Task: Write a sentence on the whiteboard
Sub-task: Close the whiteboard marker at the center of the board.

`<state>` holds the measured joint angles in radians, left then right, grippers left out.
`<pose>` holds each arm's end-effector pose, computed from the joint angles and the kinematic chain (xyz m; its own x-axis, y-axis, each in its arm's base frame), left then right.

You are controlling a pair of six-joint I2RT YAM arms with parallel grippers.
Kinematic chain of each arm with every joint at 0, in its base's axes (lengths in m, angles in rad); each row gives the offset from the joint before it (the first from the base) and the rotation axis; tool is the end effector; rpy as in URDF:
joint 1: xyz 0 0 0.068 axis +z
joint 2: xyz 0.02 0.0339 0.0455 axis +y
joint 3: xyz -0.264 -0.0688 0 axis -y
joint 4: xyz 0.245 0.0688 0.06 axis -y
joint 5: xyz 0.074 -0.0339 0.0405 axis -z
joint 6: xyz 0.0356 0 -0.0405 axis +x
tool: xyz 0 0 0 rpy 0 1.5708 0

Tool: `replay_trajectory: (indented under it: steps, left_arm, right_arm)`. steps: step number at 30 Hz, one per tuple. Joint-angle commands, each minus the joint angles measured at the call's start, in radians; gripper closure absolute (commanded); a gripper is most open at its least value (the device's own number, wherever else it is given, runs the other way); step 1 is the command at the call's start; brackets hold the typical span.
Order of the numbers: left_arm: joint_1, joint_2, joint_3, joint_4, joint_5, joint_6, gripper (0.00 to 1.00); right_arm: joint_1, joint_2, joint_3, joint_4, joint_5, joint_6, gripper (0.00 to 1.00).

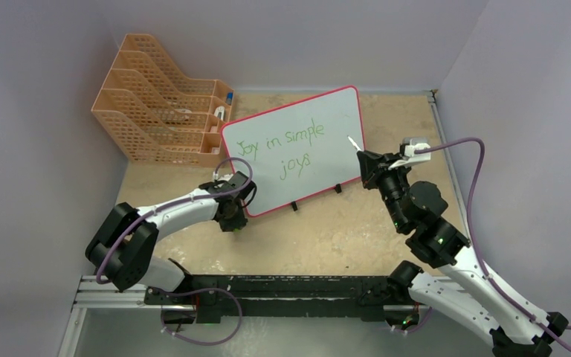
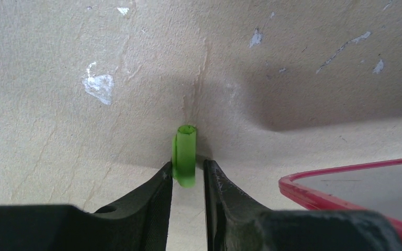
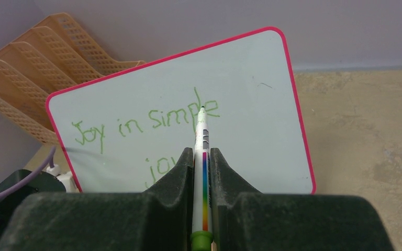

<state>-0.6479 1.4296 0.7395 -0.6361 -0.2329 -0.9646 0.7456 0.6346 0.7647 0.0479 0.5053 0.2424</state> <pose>0.1934 -0.1361 0.1598 -0.8867 -0.3317 -0.3220 -0.3266 0.9425 -0.0714 0.1190 0.0864 0.3799 0.0678 0.3485 -0.9349 -0.2677 0.9090 0.3194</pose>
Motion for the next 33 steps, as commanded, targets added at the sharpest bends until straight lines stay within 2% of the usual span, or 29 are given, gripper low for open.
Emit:
replay_trajectory:
  steps: [1, 7, 12, 20, 23, 26, 30, 33]
  left_arm:
    - [0.013, -0.005, -0.017, 0.046, -0.001, 0.052, 0.76]
    - [0.015, -0.032, -0.024, 0.023, 0.020, 0.047, 0.90]
    - [0.015, -0.124, -0.025, -0.032, 0.038, 0.039, 1.00]
    - [0.015, -0.330, 0.001, -0.154, 0.045, 0.059, 1.00]
    - [0.014, -0.432, 0.025, -0.137, 0.060, 0.163, 1.00]
    - [0.014, -0.561, 0.029, -0.049, 0.118, 0.324, 1.00]
    - [0.014, -0.697, 0.033, 0.090, 0.275, 0.536, 1.00]
    - [0.013, -0.729, 0.045, 0.165, 0.365, 0.679, 1.00]
  right_arm:
    - [-0.002, -0.001, 0.038, 0.026, -0.001, -0.011, 1.00]
    - [-0.002, 0.005, 0.039, 0.023, -0.010, -0.015, 1.00]
    - [-0.002, 0.011, 0.043, 0.019, -0.032, -0.017, 1.00]
    - [-0.003, 0.038, 0.098, -0.015, -0.142, -0.032, 1.00]
    - [-0.002, 0.063, 0.138, -0.045, -0.201, -0.038, 1.00]
    - [-0.002, 0.086, 0.181, -0.095, -0.244, -0.039, 1.00]
    - [-0.003, 0.116, 0.233, -0.129, -0.327, -0.043, 1.00]
    - [-0.002, 0.154, 0.277, -0.145, -0.361, -0.062, 1.00]
